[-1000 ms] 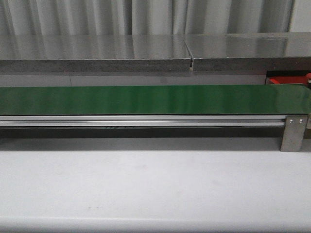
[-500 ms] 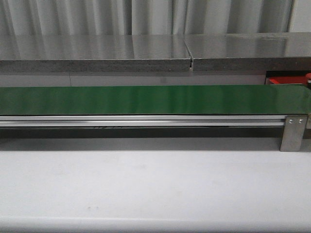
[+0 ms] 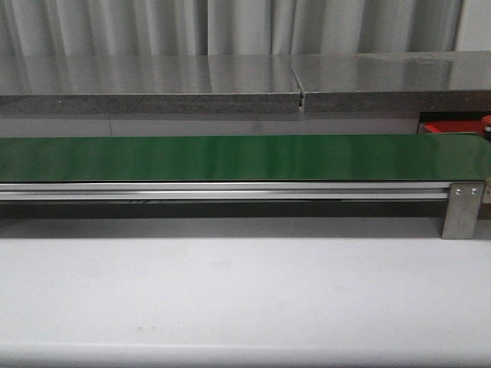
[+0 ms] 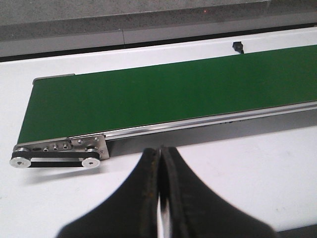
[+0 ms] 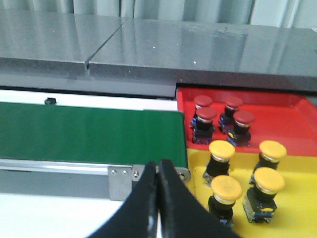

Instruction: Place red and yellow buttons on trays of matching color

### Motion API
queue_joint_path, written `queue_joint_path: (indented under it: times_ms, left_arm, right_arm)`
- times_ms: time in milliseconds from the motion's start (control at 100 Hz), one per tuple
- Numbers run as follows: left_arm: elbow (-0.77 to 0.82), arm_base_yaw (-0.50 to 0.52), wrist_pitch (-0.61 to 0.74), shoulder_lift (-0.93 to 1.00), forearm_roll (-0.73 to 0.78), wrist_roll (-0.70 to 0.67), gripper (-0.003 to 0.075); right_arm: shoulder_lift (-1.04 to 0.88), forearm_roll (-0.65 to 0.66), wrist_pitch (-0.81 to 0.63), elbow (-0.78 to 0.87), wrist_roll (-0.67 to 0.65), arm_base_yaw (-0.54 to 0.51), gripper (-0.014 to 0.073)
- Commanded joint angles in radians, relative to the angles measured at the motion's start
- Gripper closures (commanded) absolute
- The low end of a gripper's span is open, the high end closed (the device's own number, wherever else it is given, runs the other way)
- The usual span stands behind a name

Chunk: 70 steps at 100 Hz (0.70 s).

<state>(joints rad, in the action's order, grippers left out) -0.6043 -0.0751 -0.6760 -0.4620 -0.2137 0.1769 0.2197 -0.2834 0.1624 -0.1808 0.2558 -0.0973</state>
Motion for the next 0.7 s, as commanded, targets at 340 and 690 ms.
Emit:
queue_joint_path:
  times_ms: [340,690]
  left_arm:
    - [-0.026,-0.006,0.066,-0.004,-0.016,-0.003,0.0741]
    - [-0.026,-0.006,0.066,-0.008,-0.016,-0.003,0.0741]
  right_arm:
    - [-0.166,0.319,-0.187,0.166,-0.313,-0.003,0.0711]
    - [-0.25,0.323,-0.134,0.185,-0.313,0.006,0.0711]
